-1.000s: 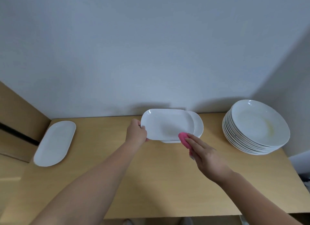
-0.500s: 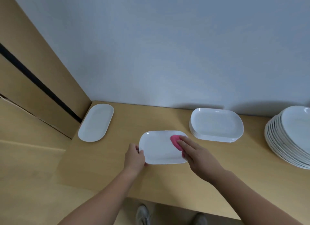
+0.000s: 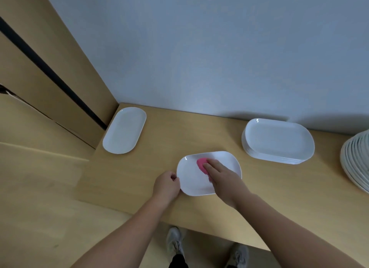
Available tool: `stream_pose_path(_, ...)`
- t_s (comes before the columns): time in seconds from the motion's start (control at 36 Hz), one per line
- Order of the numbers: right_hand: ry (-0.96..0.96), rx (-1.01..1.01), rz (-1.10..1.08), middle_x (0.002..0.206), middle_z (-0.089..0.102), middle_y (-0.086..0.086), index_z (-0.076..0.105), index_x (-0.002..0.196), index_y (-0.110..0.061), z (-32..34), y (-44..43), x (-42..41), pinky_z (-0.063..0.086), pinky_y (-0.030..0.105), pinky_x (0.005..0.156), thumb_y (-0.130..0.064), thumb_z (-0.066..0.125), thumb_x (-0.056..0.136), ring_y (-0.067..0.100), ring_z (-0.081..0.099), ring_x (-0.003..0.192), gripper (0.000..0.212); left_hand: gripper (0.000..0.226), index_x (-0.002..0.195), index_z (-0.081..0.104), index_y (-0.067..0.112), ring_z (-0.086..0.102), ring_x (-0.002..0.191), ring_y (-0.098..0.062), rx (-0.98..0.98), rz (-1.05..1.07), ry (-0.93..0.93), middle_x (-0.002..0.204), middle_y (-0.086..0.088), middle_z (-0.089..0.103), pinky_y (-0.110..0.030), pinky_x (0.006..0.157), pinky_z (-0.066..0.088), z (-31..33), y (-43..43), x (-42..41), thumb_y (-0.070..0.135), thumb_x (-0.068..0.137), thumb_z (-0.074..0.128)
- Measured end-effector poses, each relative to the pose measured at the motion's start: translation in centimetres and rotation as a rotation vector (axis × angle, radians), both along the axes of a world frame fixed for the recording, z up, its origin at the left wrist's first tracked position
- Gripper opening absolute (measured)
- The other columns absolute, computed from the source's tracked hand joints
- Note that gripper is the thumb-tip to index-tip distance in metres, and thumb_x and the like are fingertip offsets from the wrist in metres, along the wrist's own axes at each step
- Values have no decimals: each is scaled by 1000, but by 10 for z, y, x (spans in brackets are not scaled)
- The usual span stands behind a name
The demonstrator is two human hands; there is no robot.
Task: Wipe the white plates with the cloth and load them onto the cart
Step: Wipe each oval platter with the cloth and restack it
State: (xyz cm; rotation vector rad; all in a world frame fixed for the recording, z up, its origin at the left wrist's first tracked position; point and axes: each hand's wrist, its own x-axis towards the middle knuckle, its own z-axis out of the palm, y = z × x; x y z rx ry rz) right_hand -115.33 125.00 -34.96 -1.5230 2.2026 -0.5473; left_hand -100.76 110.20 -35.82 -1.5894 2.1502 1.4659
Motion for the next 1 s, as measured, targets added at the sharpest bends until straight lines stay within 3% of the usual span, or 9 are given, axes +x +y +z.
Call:
stream_pose_path(0.06, 69, 45, -11, 155, 32, 0, 33, 149, -16, -8, -9, 4, 28, 32, 113, -8, 45, 97, 24, 30, 141, 54, 17, 88, 63, 13, 71, 67, -26, 90, 59, 56, 78, -10, 72, -40, 67, 61, 0, -2, 0, 10, 88, 46)
stream_pose_path(0.11, 142, 94, -57, 156, 28, 2, 29, 150, -17, -15, -20, 9, 22, 36, 115, -11, 47, 96, 27, 22, 145, 57, 27, 89, 65, 15, 69, 60, -23, 186, 101, 109, 76, -12, 73, -37, 62, 60, 1, -3, -1, 6, 91, 41)
stream_pose_path(0.19, 186, 179, -116, 158, 24, 1, 22, 152, -18, -23, -37, 19, 18, 38, 117, -15, 47, 96, 28, 17, 146, 61, 37, 95, 68, 14, 68, 64, -26, 268, 114, 140, 84, -16, 74, -41, 70, 60, 4, -5, -2, 0, 91, 35)
stream_pose_path(0.28, 179, 262, -116, 162, 8, 4, 8, 154, -16, -31, -52, 29, 0, 40, 121, -16, 46, 96, 32, 3, 148, 69, 40, 103, 69, 8, 64, 68, -29, 330, 128, 165, 94, -22, 72, -44, 75, 58, 5, -7, -2, -6, 89, 34)
stream_pose_path(0.47, 186, 241, 19, 162, -4, 6, -1, 154, -14, -41, -56, 44, -15, 40, 117, -25, 33, 99, 32, -10, 148, 65, 47, 107, 67, 4, 63, 64, -28, 365, 164, 210, 87, -17, 69, -37, 66, 55, 1, -8, -6, -13, 86, 29)
stream_pose_path(0.61, 145, 174, 163, 162, -1, -3, 1, 154, -20, -40, -48, 40, -33, 23, 103, -26, 25, 102, 22, -12, 148, 58, 39, 102, 67, 3, 64, 61, -28, 348, 165, 219, 82, -20, 69, -35, 60, 56, -2, -10, -8, -11, 88, 33)
stream_pose_path(0.78, 81, 156, 333, 161, 9, -10, 11, 155, -24, -34, -33, 22, -19, 33, 117, -26, 27, 103, 21, -7, 149, 54, 33, 85, 63, 3, 64, 56, -25, 279, 134, 160, 71, -16, 66, -36, 59, 58, -4, -13, -10, 6, 99, 33)
stream_pose_path(0.86, 70, 138, 383, 160, 14, -11, 18, 154, -24, -31, -30, 17, -22, 29, 114, -25, 29, 103, 18, -6, 149, 52, 31, 78, 57, 5, 66, 58, -29, 231, 105, 136, 69, -15, 62, -43, 63, 61, -5, -16, -12, 15, 100, 37)
stream_pose_path(1.0, 77, 140, 446, 159, 18, -11, 21, 153, -26, -29, -25, 8, -19, 25, 115, -24, 30, 102, 18, -2, 149, 52, 19, 102, 62, 8, 70, 69, -30, 124, -19, 70, 91, -13, 68, -44, 66, 61, -1, -19, -20, 10, 97, 43)
